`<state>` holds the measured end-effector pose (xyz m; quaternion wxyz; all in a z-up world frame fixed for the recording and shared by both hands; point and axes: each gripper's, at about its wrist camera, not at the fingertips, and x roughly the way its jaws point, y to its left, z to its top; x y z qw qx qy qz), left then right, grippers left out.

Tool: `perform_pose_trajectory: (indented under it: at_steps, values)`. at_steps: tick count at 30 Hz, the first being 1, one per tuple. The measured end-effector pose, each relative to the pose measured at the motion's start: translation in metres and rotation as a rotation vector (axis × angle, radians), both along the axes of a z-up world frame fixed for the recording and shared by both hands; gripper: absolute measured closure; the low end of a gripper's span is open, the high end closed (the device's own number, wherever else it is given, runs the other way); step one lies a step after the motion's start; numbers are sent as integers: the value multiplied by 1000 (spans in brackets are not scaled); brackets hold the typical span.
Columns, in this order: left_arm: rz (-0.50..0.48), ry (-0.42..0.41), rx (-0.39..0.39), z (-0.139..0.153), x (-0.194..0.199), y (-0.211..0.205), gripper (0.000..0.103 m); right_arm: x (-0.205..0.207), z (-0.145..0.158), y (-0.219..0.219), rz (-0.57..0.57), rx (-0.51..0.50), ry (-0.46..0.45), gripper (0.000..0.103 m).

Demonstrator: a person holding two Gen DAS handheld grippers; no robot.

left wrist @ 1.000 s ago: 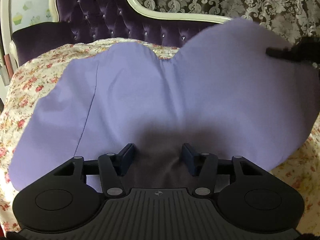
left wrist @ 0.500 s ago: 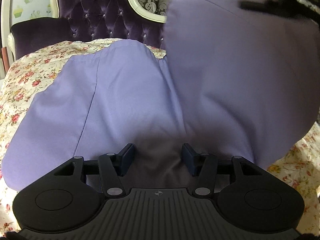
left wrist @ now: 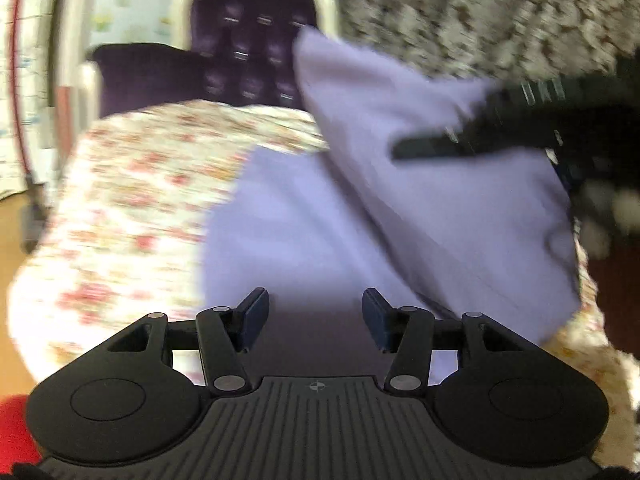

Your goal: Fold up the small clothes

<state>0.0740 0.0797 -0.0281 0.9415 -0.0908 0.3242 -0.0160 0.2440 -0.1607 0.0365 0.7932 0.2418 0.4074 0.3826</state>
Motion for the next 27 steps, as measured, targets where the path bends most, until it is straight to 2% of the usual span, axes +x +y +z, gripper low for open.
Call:
perform_pose_trajectory:
  at_steps: [7, 11, 15, 18, 22, 25, 27]
  values:
    - [143, -25, 4, 17, -7, 45, 53, -23, -19, 55, 29, -180, -141, 70]
    - [147, -70, -21, 36, 0, 54, 53, -45, -35, 83, 45, -271, -256, 69]
    - [102, -102, -32, 53, 13, 59, 53, -70, -40, 106, 77, -358, -414, 60]
    - [34, -109, -30, 62, 29, 56, 53, -82, -40, 116, 94, -390, -485, 56]
    - [-74, -75, -25, 67, 58, 47, 52, -86, -41, 116, 100, -376, -502, 52]
    - [-138, -31, 44, 63, 83, 36, 52, -82, -41, 113, 99, -354, -505, 52]
    - [-156, 28, 81, 53, 104, 31, 52, -85, -40, 108, 99, -338, -509, 52]
